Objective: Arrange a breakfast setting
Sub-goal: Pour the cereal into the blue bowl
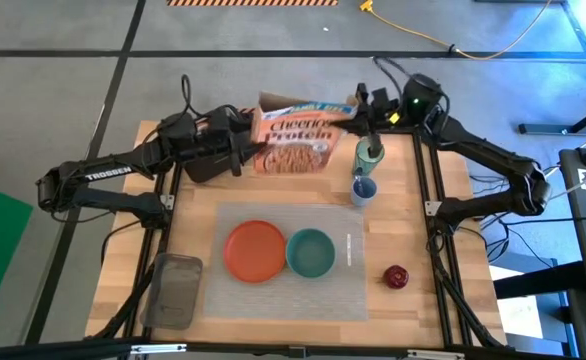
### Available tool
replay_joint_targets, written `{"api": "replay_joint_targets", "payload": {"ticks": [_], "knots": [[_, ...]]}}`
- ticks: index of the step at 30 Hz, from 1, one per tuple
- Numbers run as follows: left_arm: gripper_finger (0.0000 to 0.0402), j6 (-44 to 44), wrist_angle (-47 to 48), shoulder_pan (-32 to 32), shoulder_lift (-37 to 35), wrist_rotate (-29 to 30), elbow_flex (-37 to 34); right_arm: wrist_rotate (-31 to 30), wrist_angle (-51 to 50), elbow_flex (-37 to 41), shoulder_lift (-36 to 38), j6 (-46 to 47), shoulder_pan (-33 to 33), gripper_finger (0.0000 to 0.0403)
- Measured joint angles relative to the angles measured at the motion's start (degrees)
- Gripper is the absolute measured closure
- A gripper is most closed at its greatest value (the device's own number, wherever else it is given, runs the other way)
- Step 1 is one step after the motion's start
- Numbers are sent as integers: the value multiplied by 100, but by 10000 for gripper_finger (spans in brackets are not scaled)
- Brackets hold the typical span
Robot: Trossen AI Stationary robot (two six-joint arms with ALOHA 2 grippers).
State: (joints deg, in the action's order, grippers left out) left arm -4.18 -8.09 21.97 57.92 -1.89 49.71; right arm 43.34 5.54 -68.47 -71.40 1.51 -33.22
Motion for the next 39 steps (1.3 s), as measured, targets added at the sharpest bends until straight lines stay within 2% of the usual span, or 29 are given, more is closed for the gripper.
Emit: {"api": "replay_joint_targets", "payload": {"ticks": [6, 11, 17, 21, 25, 29, 36, 39], "knots": [[102, 234, 21, -106, 8, 47, -2, -306, -65, -11, 22, -45, 254, 403], [102, 267, 99, -158, 232, -805, 0, -428, 282, -11, 22, -34, 474, 403], [104, 185, 132, -349, 443, -890, -7, -434, 452, -11, 22, 178, 565, 403], [130, 213, 122, -436, 421, -826, -7, -437, 451, -11, 22, 564, 563, 403], [179, 373, 177, -447, 388, -942, -4, -383, 543, -11, 22, 802, 572, 395], [228, 365, 273, -440, 390, -977, -4, -752, 560, -11, 22, 883, 776, 362], [281, 486, 647, -443, 297, -1115, -4, -1920, 539, -13, 186, 896, 1245, 246], [295, 733, 1084, -438, 194, -1071, -5, -2514, 455, -13, 399, 1018, 1426, 210]]}}
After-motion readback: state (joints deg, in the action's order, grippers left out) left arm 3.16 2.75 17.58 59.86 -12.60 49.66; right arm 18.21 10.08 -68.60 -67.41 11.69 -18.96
